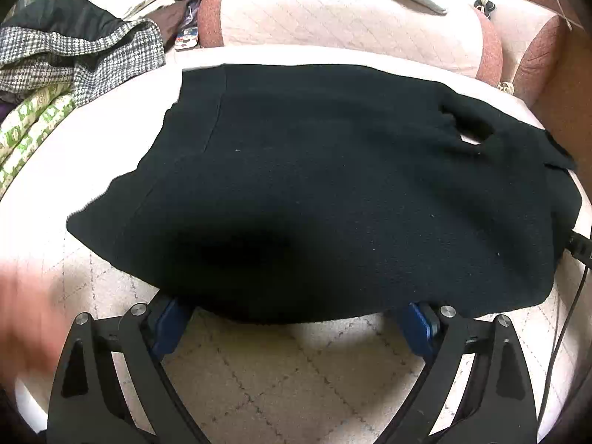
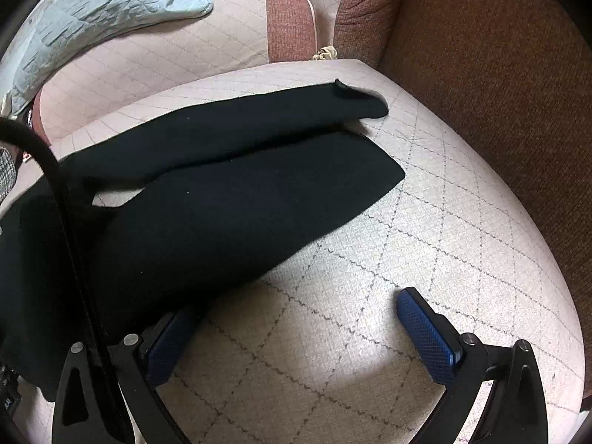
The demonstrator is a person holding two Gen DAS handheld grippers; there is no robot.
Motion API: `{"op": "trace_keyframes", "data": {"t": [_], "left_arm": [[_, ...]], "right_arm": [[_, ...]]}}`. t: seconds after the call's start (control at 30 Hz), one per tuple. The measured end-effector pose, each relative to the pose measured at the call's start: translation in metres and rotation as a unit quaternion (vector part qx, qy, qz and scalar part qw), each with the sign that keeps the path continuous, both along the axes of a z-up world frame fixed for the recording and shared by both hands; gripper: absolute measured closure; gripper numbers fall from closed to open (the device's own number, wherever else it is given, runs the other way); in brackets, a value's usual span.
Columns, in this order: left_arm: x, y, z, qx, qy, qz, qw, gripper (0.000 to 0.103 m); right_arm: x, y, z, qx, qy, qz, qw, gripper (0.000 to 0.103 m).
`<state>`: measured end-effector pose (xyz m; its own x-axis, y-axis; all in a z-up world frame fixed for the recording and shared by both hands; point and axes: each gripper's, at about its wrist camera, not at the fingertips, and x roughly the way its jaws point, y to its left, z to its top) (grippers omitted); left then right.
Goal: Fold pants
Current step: 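Lower both grippers toward the black pants lying on the sofa seat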
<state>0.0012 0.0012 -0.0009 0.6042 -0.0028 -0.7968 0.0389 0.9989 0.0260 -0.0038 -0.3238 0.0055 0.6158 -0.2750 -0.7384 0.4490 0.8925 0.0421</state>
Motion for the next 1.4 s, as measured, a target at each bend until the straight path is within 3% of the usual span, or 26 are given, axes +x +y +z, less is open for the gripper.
{"op": "trace_keyframes", "data": {"t": [0.6, 0.77, 0.93, 1.1, 1.17, 1.33, 1.4], "left_arm": [[0.0, 0.001, 0.002, 0.008, 0.004, -0.002, 1.0, 0.008], [-0.008, 0.004, 0.01, 0.002, 0.026, -0.045, 0.9986, 0.009], [-0.035, 0.017, 0.032, -0.003, -0.024, -0.032, 0.9992, 0.009], [-0.049, 0.032, 0.046, -0.015, -0.031, -0.02, 0.9992, 0.009], [-0.054, 0.041, 0.045, -0.045, -0.031, -0.012, 0.9984, 0.009], [-0.051, 0.064, 0.037, -0.074, -0.012, 0.033, 0.9966, 0.009], [-0.049, 0.071, 0.033, -0.085, -0.012, 0.05, 0.9951, 0.009]], "right_arm": [[-0.007, 0.002, -0.003, -0.007, -0.002, 0.005, 1.0, 0.0], [-0.01, 0.001, -0.001, 0.0, 0.006, 0.048, 0.999, 0.0], [-0.032, -0.009, 0.012, 0.05, 0.001, 0.07, 0.996, 0.003], [-0.054, -0.017, 0.022, 0.098, -0.07, 0.089, 0.989, 0.004], [-0.065, -0.017, 0.025, 0.146, -0.097, 0.102, 0.979, 0.004], [-0.052, -0.014, 0.015, 0.149, -0.043, 0.101, 0.983, 0.009], [-0.049, -0.011, 0.015, 0.15, -0.042, 0.104, 0.982, 0.009]]}}
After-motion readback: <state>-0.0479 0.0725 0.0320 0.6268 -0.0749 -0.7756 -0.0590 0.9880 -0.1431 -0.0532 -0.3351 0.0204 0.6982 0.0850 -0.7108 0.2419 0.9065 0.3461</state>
